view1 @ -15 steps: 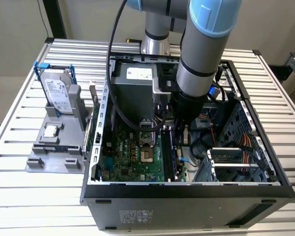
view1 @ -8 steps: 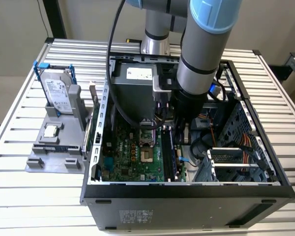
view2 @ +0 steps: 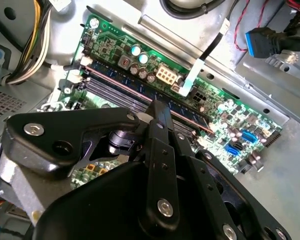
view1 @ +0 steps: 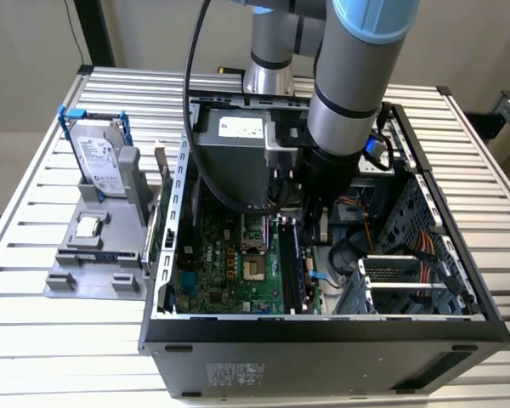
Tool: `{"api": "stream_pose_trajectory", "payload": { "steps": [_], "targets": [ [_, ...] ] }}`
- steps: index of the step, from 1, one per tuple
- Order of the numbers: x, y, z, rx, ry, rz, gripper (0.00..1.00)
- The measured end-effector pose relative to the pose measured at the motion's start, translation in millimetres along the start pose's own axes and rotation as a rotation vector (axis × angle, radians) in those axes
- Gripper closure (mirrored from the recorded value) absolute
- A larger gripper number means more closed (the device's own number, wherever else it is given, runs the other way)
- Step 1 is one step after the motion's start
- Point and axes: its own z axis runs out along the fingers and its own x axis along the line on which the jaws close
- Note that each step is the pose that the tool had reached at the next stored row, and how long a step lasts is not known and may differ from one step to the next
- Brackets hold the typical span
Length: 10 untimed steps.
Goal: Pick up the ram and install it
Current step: 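Press down the ram until it locks into place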
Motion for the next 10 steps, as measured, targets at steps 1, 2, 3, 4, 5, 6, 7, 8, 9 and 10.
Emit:
{"api": "stream_pose_trajectory", "payload": {
  "steps": [1, 2, 3, 4, 5, 6, 7, 8, 9, 10],
  "targets": [
    [0.0, 0.0, -1.6, 0.0, 0.0001, 0.0, 1.0],
    [0.0, -0.1, -3.0, 0.0, 0.0001, 0.0, 1.0],
    [0.0, -0.1, -4.4, 0.0, 0.0002, 0.0, 1.0],
    [0.0, -0.1, -5.6, 0.0, 0.0005, 0.0, 1.0],
    [0.0, -0.1, -6.8, 0.0, 0.0008, 0.0, 1.0],
    [0.0, -0.1, -8.0, 0.0, 0.0011, 0.0, 1.0],
    [0.0, -0.1, -9.4, 0.0, 0.0012, 0.0, 1.0],
    [0.0, -0.1, -10.9, 0.0, 0.0015, 0.0, 1.0],
    [0.0, -0.1, -12.1, 0.0001, 0.0016, 0.0, 1.0],
    [-0.1, -0.1, -13.1, 0.0001, 0.0017, 0.0, 1.0]
  ]
}}
